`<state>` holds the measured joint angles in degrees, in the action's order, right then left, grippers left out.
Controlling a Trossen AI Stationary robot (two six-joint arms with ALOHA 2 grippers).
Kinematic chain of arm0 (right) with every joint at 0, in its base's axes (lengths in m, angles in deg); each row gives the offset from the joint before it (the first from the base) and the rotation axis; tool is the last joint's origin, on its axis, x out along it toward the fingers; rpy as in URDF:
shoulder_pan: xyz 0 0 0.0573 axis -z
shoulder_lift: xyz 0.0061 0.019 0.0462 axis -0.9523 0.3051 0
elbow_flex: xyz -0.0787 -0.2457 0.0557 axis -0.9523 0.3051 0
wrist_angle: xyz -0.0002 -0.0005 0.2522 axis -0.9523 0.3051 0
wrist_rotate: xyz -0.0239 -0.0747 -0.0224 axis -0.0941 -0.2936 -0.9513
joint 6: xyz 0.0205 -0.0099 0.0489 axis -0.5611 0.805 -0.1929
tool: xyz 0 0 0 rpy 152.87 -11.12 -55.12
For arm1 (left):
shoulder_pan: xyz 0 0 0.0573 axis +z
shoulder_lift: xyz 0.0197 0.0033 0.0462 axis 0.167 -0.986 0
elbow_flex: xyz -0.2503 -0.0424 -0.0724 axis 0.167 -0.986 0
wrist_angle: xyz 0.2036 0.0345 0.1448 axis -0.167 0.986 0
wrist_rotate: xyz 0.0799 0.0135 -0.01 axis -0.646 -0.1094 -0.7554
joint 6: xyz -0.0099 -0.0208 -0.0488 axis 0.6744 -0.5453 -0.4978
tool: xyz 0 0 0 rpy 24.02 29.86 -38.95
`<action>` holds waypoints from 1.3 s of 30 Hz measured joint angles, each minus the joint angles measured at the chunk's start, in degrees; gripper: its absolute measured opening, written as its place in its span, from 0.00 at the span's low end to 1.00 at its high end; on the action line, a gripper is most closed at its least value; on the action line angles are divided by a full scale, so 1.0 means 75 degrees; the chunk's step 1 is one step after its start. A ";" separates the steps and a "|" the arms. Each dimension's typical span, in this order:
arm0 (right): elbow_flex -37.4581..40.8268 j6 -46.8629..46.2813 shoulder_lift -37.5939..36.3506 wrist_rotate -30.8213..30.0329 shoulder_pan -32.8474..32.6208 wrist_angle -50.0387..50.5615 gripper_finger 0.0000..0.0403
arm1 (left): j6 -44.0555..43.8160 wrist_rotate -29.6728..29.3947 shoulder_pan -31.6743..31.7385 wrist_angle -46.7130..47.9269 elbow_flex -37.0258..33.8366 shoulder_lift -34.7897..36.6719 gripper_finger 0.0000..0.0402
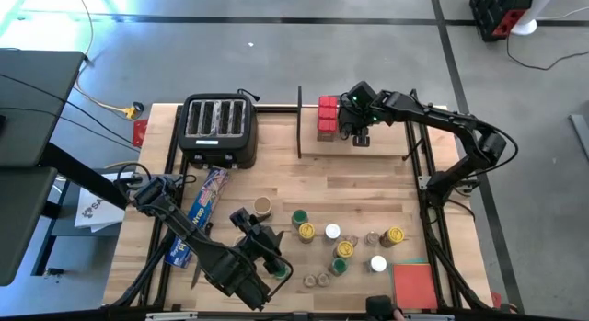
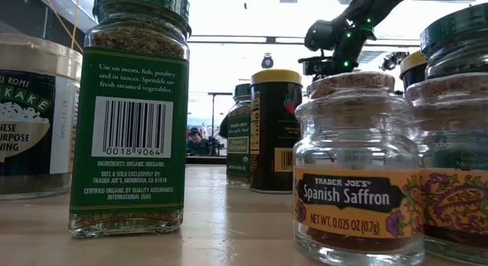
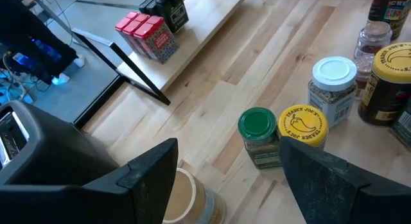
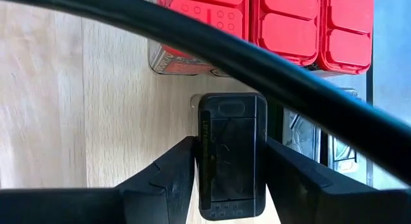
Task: Shelf spices
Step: Put the black seasoning can on the shelf aligned with the other black seasoning can
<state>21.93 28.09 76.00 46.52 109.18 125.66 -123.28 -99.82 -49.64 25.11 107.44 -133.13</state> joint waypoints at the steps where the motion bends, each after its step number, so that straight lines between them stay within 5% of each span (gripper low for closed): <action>1: 0.0003 -0.0001 0.0000 0.0000 0.0000 0.0001 0.42 | 0.0002 0.0000 0.0000 0.0000 0.0000 0.0000 0.67; 23: 0.0000 -0.0004 0.0000 0.0023 0.0000 0.0082 0.42 | 0.0002 0.0006 0.0000 -0.0023 0.0000 0.0000 0.67; 32: 0.0000 0.0003 -0.0003 -0.0201 -0.0003 0.0082 0.56 | 0.0002 0.0029 0.0000 -0.0026 0.0000 0.0000 0.67; 39: -0.0012 -0.0064 -0.0447 -0.0691 -0.0298 0.0441 0.57 | 0.0002 0.0029 0.0000 -0.0026 0.0000 0.0000 0.67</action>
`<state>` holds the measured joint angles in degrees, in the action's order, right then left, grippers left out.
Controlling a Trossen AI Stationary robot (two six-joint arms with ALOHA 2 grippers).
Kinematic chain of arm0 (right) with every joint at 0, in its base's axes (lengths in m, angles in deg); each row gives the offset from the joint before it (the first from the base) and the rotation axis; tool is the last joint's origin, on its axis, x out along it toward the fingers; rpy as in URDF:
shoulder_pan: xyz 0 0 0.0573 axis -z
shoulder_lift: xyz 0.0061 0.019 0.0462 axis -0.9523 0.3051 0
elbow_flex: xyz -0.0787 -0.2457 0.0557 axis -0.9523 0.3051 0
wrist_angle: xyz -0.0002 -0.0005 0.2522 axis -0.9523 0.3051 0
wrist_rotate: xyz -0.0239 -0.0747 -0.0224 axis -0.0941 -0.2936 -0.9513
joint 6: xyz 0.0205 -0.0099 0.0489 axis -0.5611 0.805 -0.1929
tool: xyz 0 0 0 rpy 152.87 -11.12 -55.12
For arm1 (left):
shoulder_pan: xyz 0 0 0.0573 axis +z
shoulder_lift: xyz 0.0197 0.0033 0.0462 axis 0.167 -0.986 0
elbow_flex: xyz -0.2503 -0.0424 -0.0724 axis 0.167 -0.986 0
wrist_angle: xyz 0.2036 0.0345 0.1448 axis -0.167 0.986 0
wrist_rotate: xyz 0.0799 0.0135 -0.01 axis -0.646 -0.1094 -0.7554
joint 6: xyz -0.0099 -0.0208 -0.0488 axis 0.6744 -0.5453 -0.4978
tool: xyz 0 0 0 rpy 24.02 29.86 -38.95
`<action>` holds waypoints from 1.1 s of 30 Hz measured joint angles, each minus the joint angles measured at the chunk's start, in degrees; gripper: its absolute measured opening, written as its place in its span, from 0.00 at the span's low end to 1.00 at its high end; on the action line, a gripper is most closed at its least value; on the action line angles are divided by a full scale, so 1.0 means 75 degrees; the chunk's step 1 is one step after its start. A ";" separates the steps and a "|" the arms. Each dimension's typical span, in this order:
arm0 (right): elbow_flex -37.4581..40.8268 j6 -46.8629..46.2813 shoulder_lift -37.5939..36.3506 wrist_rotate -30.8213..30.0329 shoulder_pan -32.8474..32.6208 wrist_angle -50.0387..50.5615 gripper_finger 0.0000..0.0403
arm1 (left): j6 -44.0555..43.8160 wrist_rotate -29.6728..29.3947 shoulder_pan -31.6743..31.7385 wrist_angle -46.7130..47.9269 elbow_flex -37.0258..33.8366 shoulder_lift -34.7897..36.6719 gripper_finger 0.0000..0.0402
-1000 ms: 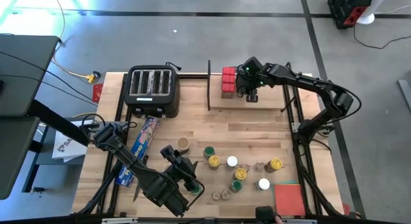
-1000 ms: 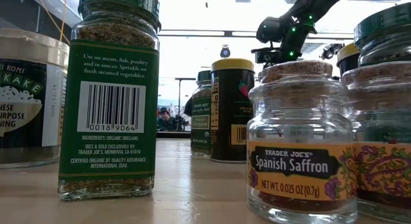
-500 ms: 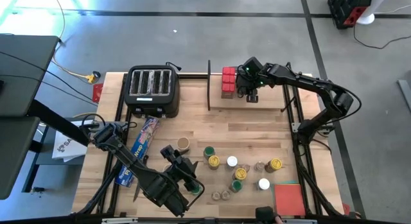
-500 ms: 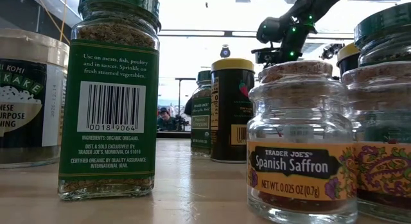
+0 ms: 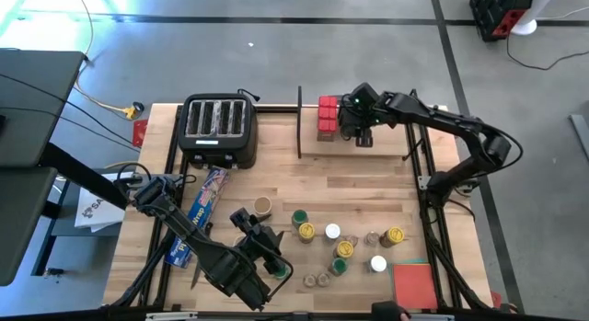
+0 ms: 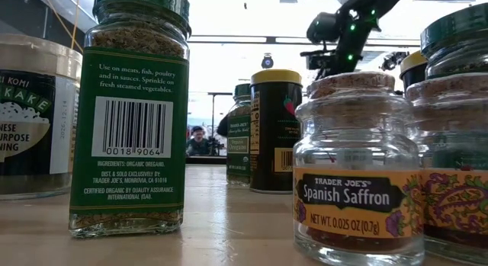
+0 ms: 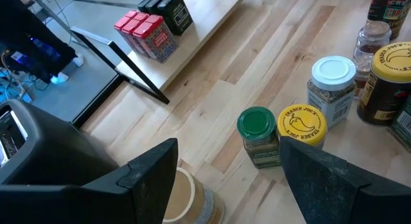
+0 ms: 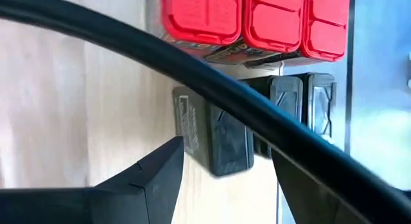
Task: Shelf spices
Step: Put the black seasoning can on the shelf aligned with the other black seasoning can
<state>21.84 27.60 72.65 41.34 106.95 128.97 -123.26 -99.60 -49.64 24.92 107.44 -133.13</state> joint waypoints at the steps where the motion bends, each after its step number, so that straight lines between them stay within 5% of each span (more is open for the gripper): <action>1: 0.0000 -0.0040 -0.0083 -0.0048 -0.0040 0.0088 0.57 | 0.0000 0.0000 0.0000 0.0000 0.0000 0.0000 0.67; 8: 0.0159 -0.1156 -0.0331 0.0002 0.0013 0.0796 0.51 | 0.0000 0.0000 -0.0003 -0.0029 0.0000 0.0000 0.67; 20: 0.2238 -0.2174 -0.0325 0.0400 0.0339 -0.1499 0.03 | 0.0090 -0.0026 -0.0061 -0.0055 0.0000 0.0000 0.67; 33: 0.2328 -0.2812 -0.0322 0.0583 0.0339 -0.2407 0.00 | 0.0201 -0.0022 0.0035 -0.0179 0.0000 0.0000 0.67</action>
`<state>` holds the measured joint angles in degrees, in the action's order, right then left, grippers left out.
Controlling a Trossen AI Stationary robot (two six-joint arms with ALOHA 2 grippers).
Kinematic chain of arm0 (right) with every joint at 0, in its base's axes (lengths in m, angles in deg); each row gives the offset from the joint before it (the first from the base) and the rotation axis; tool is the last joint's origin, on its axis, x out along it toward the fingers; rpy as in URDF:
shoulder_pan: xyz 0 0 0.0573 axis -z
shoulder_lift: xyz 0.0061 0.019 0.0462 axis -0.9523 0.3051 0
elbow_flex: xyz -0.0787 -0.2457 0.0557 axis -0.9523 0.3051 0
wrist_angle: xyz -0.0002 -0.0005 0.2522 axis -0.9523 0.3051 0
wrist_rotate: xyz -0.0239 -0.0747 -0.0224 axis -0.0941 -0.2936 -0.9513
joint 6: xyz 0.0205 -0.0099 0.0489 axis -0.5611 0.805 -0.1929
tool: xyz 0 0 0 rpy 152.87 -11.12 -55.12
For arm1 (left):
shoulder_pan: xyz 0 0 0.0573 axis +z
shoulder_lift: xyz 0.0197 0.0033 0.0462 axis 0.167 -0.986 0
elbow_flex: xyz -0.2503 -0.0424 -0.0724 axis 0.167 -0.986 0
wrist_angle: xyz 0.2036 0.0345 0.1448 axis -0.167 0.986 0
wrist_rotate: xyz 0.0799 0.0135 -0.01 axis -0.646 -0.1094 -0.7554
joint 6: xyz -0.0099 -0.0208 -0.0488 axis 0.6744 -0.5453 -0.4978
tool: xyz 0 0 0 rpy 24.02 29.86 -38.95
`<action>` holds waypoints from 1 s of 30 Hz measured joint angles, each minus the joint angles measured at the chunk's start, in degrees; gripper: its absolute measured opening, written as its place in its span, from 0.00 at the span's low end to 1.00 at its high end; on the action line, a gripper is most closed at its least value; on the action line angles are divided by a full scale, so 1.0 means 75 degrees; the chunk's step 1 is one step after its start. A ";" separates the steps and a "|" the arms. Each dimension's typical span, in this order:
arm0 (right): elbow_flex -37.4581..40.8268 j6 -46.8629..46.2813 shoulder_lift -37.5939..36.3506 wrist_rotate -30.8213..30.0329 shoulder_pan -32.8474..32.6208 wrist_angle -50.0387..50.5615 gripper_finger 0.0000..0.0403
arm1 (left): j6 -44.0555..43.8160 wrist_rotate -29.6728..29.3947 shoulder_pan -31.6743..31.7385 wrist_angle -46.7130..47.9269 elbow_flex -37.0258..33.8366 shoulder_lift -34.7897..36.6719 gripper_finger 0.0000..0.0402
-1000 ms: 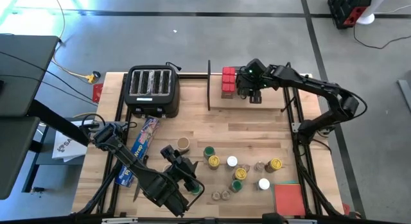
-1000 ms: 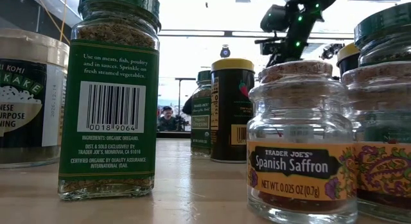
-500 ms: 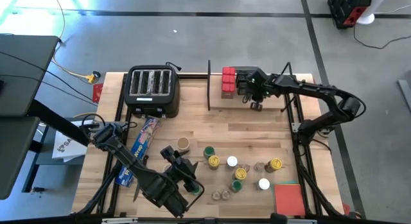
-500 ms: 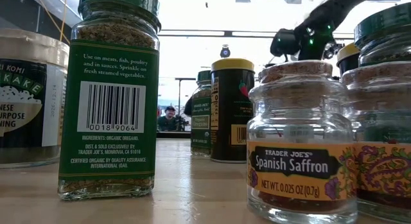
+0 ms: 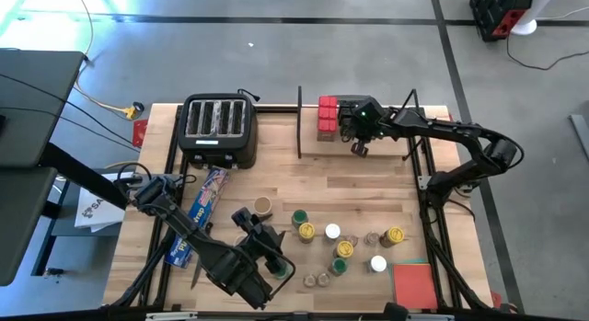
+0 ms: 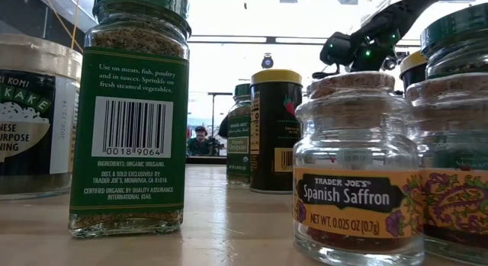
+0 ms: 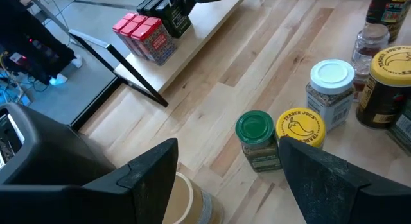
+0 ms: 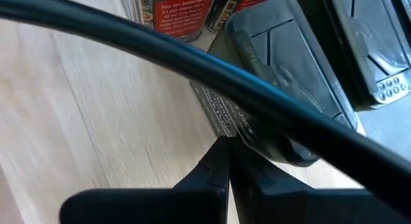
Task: Shelf spices
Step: Put the black seasoning can on the shelf aligned with the other black seasoning can
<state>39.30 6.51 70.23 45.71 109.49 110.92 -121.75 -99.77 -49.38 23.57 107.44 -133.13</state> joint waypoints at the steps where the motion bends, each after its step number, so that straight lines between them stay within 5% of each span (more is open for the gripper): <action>1: 0.0000 0.0000 0.0000 0.0000 0.0000 -0.0004 0.00 | 0.0000 0.0001 0.0000 0.0001 0.0000 0.0000 0.67; 30: -0.0125 -0.0220 0.0047 0.0374 -0.0100 -0.0587 0.00 | 0.0000 0.0006 0.0000 -0.0010 0.0000 0.0000 0.67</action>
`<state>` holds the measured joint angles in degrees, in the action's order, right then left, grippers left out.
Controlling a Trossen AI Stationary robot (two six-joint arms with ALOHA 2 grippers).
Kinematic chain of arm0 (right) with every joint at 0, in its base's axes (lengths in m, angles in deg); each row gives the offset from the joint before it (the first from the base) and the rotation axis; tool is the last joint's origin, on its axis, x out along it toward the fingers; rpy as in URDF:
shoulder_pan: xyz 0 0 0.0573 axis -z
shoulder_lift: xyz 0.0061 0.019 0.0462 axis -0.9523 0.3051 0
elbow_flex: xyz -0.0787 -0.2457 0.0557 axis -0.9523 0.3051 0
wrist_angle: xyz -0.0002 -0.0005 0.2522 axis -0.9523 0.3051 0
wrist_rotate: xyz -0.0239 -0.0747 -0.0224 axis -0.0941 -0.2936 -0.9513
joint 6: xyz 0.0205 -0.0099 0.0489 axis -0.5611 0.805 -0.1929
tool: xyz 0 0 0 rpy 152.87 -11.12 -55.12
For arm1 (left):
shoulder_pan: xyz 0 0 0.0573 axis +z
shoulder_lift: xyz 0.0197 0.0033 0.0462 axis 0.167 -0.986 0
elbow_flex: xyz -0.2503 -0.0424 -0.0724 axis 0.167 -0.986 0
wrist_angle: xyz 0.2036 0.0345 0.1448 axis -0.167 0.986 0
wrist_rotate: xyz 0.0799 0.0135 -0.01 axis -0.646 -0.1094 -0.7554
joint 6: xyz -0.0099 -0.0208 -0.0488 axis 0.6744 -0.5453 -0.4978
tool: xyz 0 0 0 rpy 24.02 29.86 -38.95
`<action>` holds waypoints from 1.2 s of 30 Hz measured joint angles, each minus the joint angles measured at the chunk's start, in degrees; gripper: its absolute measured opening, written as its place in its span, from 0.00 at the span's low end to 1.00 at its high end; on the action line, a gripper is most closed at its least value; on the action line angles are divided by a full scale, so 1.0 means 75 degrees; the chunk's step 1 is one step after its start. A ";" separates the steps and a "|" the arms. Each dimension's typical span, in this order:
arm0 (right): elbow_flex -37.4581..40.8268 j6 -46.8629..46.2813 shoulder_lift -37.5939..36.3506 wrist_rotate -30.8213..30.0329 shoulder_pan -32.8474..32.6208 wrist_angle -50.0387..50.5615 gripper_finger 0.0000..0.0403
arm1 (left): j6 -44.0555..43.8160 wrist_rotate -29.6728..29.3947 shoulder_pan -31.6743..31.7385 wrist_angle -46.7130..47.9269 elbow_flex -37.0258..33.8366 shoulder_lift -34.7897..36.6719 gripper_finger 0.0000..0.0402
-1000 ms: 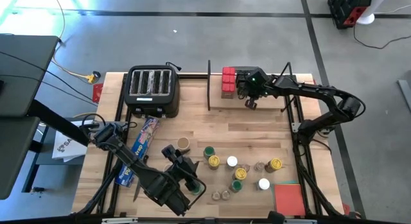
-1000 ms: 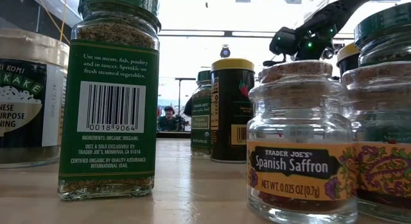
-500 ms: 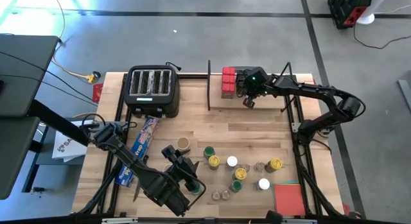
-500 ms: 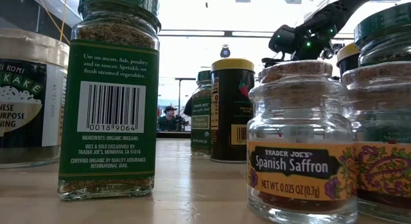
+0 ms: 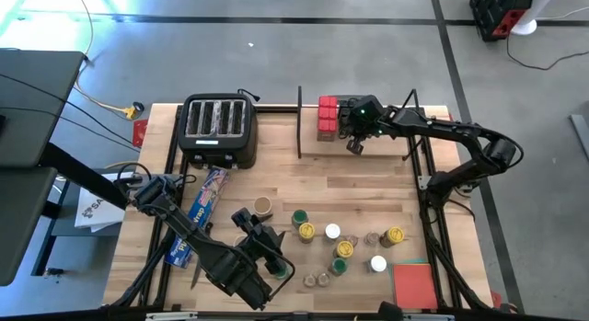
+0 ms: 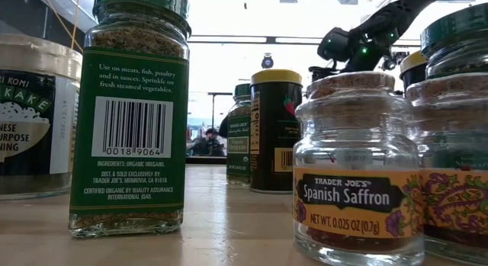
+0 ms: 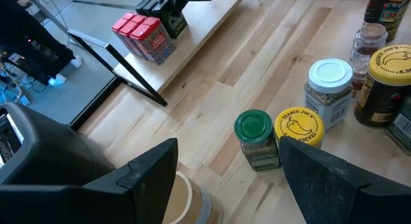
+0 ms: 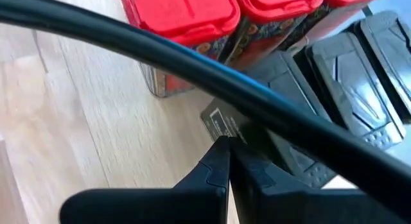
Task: Shelf spices
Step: Put the black seasoning can on the shelf aligned with the other black seasoning can, then put the top left white seasoning bottle on the shelf
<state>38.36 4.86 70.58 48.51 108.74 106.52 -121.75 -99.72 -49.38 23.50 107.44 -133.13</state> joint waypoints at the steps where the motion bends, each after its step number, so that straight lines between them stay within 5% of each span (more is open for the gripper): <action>1: 0.0000 -0.0020 0.0001 0.0000 -0.0002 -0.0043 0.00 | 0.0000 -0.0003 0.0000 0.0000 0.0000 0.0000 0.67; 14: 0.0000 -0.0117 -0.0063 0.0056 -0.0083 -0.0193 0.00 | 0.0032 -0.0009 0.0000 -0.0006 0.0000 0.0000 0.67; 21: 0.0000 -0.0315 -0.1278 0.0102 -0.1026 0.0736 0.00 | 0.0000 -0.0010 -0.0001 -0.0011 0.0000 0.0000 0.67; 29: 0.0179 -0.1375 -0.2950 -0.1104 -0.4418 0.0832 0.00 | 0.0000 -0.0273 -0.0003 -0.0046 0.0000 0.0000 0.67; 36: 0.0219 -0.1726 -0.2976 -0.2972 -0.8042 0.0498 0.00 | 0.0247 -0.0426 -0.0003 -0.0136 0.0000 0.0000 0.67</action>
<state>40.00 -8.08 48.26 26.22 48.42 110.25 -119.90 -102.92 -49.40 22.47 107.44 -133.13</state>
